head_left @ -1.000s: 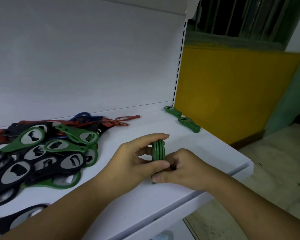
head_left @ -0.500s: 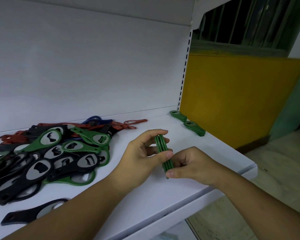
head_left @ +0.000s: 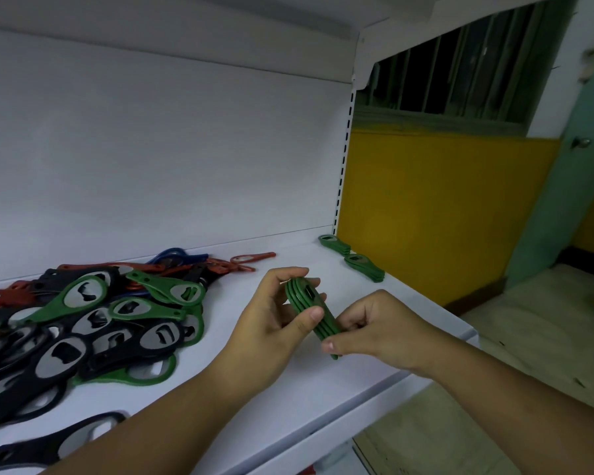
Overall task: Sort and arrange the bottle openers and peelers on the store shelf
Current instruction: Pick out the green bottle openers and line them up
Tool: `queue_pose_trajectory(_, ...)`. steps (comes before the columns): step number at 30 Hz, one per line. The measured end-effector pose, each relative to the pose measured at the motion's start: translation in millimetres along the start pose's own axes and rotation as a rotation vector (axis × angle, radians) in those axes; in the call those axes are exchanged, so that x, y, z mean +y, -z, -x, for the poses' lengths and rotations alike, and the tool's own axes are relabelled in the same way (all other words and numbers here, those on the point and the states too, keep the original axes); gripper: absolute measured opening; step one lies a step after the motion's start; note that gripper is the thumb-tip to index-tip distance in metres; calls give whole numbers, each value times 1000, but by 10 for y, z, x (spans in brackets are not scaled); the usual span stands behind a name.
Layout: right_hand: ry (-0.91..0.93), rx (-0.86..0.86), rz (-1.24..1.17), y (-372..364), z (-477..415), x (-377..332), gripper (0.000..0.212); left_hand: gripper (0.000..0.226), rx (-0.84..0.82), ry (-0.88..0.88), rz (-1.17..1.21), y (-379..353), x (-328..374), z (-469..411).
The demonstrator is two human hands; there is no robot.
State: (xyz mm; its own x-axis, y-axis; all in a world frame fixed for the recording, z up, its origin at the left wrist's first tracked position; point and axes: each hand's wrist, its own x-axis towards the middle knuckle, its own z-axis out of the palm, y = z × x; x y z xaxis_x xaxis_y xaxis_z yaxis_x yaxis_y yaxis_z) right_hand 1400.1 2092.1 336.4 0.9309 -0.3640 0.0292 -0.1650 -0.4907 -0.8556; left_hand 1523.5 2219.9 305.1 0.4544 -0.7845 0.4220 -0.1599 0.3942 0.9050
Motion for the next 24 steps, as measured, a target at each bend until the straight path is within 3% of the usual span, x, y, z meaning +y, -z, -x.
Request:
queue_pose_trajectory(2, -45, 31, 92, 110, 1, 30, 23, 68, -57, 64, -70, 54, -30, 0)
queue_pose_trajectory(4, -114, 75, 230, 293, -17, 120, 45, 72, -84, 154, -234, 112, -73, -8)
queue_pose_trajectory(8, -304, 161, 523, 797, -48, 423, 55, 40, -133, 232, -464, 142, -171, -25)
queue_pose_trajectory(12, -453, 224, 628, 1155, -73, 675, 56, 24, -183, 210, -569, 151, -224, -35)
queue_pose_trajectory(24, -493, 87, 780, 1310, -261, 644, 66, 15, -228, 224, -666, 170, -178, -32)
